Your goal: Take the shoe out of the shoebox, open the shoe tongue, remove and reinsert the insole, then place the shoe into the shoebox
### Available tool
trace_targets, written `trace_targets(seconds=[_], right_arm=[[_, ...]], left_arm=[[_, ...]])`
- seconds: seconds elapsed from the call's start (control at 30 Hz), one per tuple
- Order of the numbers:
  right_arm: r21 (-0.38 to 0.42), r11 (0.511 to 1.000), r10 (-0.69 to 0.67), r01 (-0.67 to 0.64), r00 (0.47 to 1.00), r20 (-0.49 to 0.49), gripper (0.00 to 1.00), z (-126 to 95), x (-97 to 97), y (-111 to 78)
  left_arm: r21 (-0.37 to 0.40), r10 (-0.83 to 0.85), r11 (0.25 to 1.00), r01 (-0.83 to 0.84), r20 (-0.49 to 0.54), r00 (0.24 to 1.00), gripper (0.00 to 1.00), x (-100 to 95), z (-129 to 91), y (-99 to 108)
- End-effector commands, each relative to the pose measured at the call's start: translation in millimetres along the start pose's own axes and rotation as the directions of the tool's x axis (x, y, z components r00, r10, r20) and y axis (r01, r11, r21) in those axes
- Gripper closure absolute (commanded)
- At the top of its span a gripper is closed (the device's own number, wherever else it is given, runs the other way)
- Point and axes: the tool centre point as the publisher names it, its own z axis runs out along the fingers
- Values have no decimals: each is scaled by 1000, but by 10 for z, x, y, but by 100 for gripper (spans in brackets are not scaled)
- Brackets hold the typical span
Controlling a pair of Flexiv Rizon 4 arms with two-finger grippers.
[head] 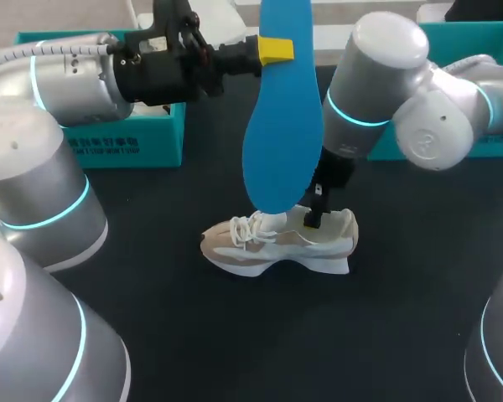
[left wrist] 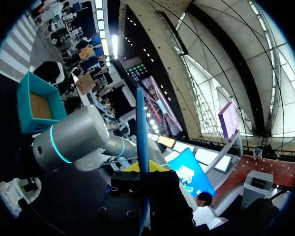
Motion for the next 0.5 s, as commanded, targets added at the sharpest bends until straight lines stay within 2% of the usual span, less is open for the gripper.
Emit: trace_targets(seconds=[0.03, 0.1, 0.17, 0.23, 0.5], right_arm=[[14, 1000, -6, 6, 999, -47, 53, 347, -24, 49], [19, 1000, 6, -5, 998, -55, 64, 371, 12, 20], [38, 999, 11, -8, 997, -76, 85, 378, 50, -9], [46, 999, 13, -9, 996, -87, 100, 373, 74, -19], [82, 994, 80, -70, 989, -124, 100, 238, 131, -37]], left_arm=[[0, 0, 1000, 0, 0, 1000, 100, -4, -3, 11], [0, 0, 1000, 0, 0, 1000, 100, -4, -3, 11], [0, 0, 1000, 0, 0, 1000, 100, -4, -3, 11], [0, 0, 1000, 0, 0, 1000, 100, -4, -3, 11], [0, 0, 1000, 0, 0, 1000, 100, -4, -3, 11]])
